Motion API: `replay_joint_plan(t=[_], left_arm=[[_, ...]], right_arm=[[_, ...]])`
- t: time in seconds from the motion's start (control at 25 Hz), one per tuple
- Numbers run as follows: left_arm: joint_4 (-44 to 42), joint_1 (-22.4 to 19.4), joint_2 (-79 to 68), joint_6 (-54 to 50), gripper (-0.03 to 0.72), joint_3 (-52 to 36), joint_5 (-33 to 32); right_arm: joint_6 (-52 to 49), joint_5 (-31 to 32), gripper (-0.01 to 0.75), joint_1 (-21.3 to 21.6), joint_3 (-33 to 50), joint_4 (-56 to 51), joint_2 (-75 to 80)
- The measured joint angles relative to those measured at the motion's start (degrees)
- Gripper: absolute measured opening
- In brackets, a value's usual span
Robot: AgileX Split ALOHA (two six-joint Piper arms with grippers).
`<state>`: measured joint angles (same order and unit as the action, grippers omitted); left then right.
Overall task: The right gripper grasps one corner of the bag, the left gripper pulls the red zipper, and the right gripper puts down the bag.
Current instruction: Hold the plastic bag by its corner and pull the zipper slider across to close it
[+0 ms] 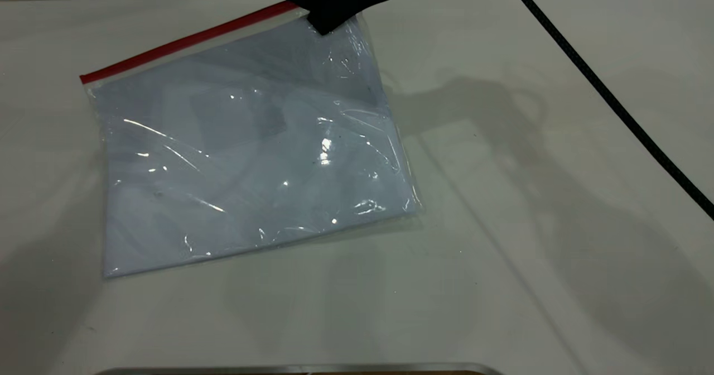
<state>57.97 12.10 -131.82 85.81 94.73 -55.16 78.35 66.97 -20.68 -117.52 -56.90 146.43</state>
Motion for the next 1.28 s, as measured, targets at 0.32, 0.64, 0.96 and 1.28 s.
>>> replay_joint_plan(t=[0.32,0.64,0.96,1.28], left_arm=[[0.3,-1.0,0.0,-1.0,0.402,0.7,0.7],[0.5,-1.1,-0.8,-1.3,0.400,0.9,-1.5],[0.5,-1.1,-1.4,-1.3,0.303,0.9,-1.7],[0.7,-1.0,-1.4,-1.3,0.289,0.9,-1.7]], right_arm=[[0.1,0.5,0.033,0.0,0.0,0.2,0.0],[0.1,0.5,0.033,0.0,0.0,0.2,0.0],[0.1,0.5,0.033,0.0,0.0,0.2,0.0],[0.1,0.6,0.033,0.0,0.0,-0.2,0.0]])
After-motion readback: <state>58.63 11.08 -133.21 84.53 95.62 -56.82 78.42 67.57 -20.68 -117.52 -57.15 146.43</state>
